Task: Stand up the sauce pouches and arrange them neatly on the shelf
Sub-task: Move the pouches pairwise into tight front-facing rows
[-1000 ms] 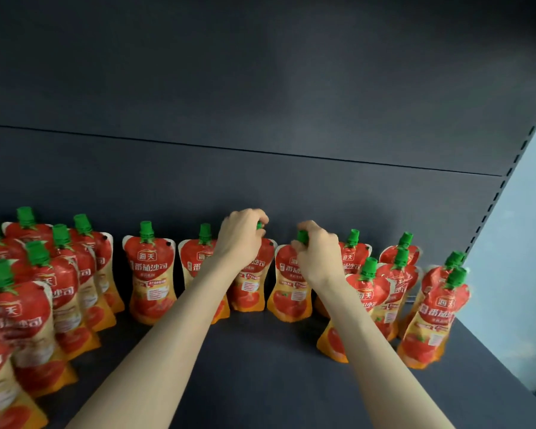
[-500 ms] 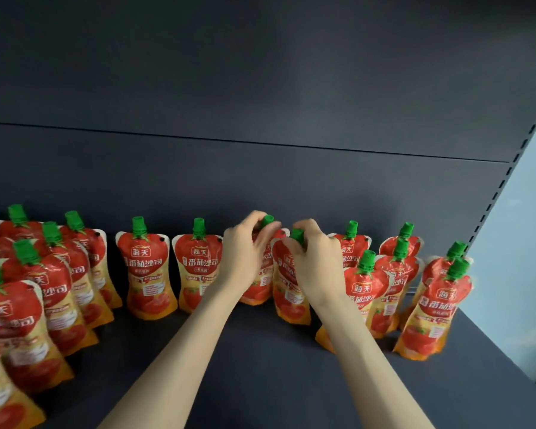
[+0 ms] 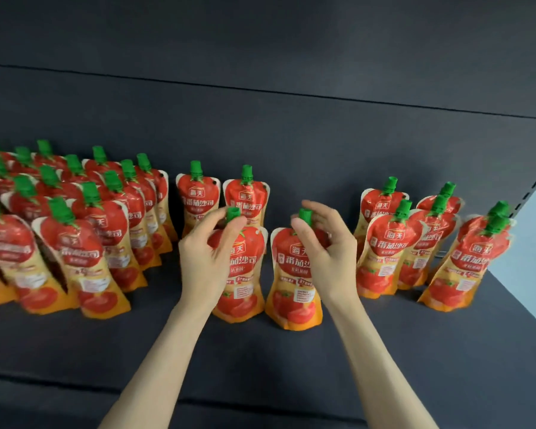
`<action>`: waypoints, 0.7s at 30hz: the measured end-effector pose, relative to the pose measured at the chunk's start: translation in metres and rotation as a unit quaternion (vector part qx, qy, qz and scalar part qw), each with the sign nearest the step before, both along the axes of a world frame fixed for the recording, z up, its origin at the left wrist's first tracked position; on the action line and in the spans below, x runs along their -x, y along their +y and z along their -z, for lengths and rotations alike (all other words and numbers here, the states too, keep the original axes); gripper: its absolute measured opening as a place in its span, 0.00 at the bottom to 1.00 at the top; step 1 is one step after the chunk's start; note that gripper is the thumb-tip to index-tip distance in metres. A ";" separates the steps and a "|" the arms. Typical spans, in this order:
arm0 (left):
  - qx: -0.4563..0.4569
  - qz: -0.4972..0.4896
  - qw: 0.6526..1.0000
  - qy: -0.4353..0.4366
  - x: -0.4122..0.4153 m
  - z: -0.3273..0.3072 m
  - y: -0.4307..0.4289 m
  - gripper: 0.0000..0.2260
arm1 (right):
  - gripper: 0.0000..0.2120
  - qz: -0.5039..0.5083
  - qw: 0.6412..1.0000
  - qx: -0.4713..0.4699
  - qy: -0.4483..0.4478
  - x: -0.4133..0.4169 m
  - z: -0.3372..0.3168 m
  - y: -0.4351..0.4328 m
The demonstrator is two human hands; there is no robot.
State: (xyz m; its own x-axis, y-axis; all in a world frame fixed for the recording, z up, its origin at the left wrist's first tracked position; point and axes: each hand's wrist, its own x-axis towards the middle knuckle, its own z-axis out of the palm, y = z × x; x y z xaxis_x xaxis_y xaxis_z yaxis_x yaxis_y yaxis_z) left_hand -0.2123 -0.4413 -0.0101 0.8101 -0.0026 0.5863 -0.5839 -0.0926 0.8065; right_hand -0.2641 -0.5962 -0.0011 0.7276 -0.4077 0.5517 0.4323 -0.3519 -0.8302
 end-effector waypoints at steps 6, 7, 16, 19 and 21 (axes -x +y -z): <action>-0.015 0.121 0.980 0.155 0.020 0.063 0.023 0.16 | 0.19 -0.034 0.986 -0.119 0.108 0.015 0.056 0.033; -0.017 0.128 0.979 0.156 0.019 0.068 0.027 0.14 | 0.17 -0.025 0.986 -0.126 0.104 0.016 0.061 0.036; -0.042 0.087 0.988 0.119 -0.043 0.060 0.076 0.11 | 0.12 0.078 0.986 -0.127 0.080 -0.041 0.058 0.086; -0.054 0.060 0.989 0.126 -0.060 0.062 0.080 0.14 | 0.13 0.089 0.985 -0.124 0.082 -0.062 0.056 0.101; -0.063 0.055 0.988 0.131 -0.065 0.065 0.081 0.15 | 0.15 0.095 0.984 -0.122 0.088 -0.070 0.056 0.107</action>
